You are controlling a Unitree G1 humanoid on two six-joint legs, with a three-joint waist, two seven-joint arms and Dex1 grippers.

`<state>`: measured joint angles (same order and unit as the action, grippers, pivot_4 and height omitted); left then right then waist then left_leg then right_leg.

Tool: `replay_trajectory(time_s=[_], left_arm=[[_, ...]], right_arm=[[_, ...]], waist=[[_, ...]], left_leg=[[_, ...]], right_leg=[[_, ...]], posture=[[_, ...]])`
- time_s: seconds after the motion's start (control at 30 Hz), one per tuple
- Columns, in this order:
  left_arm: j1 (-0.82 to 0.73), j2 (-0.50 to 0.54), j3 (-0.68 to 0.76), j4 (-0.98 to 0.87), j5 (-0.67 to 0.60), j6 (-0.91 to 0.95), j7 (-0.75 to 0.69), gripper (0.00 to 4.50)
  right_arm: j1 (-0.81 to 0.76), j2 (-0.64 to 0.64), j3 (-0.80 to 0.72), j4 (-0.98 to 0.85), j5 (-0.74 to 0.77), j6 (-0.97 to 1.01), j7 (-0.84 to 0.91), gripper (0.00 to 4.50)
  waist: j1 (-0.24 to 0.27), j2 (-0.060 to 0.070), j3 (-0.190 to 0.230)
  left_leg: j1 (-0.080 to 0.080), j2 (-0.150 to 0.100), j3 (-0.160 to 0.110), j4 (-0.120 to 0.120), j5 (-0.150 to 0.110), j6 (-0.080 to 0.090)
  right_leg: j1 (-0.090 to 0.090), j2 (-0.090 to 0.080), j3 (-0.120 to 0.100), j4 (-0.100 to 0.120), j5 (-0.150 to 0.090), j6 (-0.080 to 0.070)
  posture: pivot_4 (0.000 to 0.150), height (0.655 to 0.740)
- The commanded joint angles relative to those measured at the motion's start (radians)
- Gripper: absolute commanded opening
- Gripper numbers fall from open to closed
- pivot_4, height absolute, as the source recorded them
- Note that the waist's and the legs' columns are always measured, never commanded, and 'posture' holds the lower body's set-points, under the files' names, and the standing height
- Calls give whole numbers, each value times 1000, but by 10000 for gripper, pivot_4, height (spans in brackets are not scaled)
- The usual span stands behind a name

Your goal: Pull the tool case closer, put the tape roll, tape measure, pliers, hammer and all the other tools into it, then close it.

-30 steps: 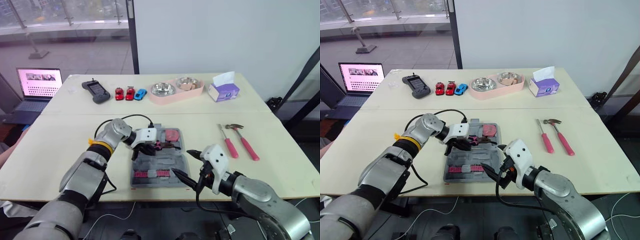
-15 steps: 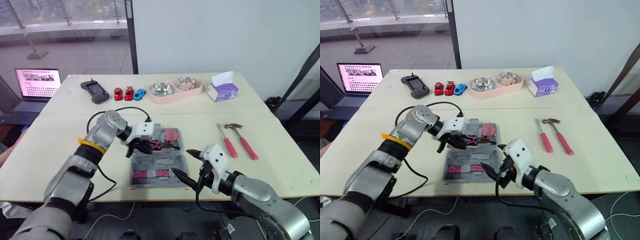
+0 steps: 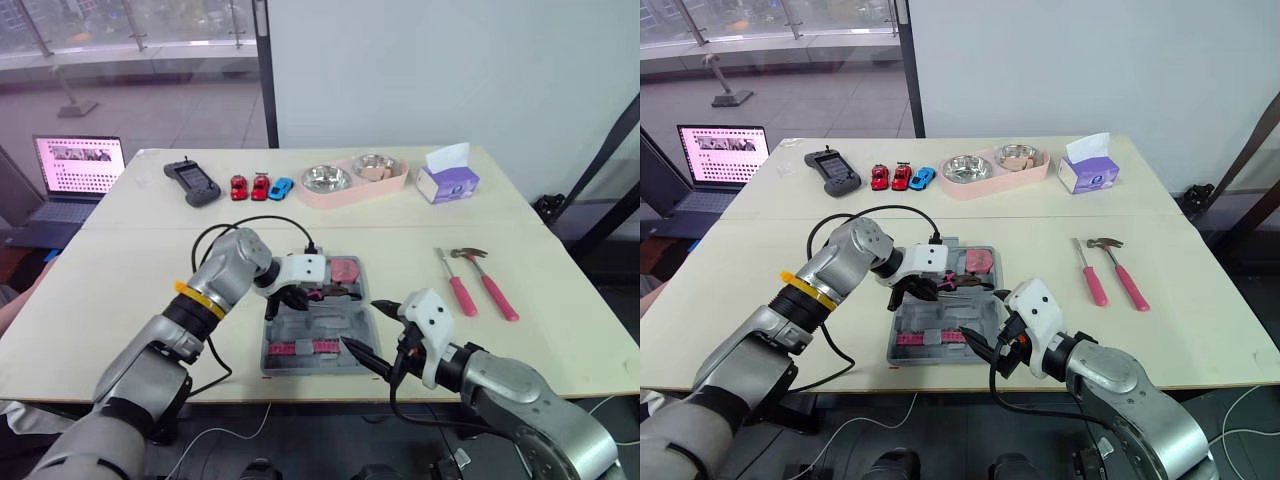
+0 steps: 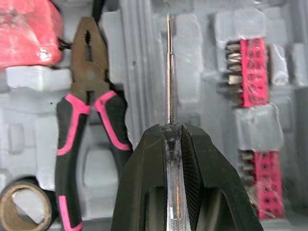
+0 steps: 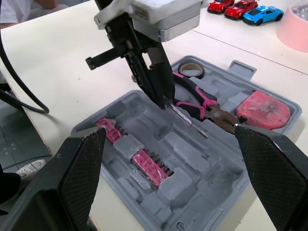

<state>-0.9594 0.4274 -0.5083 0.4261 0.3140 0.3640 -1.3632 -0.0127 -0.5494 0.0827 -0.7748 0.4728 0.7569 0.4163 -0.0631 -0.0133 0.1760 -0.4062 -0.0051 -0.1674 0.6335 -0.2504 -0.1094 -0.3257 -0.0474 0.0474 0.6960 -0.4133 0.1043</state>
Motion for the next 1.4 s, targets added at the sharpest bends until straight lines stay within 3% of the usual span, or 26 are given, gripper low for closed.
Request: replay_trajectory(time_s=[0.03, 1.4], left_arm=[[-31, -1, -27, 0, 26, 14, 14, 141], [-58, -66, -125, 80, 113, -1, 50, 141]], right_arm=[[2, 12, -1, -26, -3, -16, -6, 45000], [-22, -2, 3, -48, 4, 12, -14, 45000]], waist=[[0, 0, 0], [6, 0, 0]], left_leg=[[0, 0, 0, 0, 0, 0], [0, 0, 0, 0, 0, 0]], right_leg=[[0, 0, 0, 0, 0, 0], [0, 0, 0, 0, 0, 0]], posture=[[1500, 7400], [1500, 7400]])
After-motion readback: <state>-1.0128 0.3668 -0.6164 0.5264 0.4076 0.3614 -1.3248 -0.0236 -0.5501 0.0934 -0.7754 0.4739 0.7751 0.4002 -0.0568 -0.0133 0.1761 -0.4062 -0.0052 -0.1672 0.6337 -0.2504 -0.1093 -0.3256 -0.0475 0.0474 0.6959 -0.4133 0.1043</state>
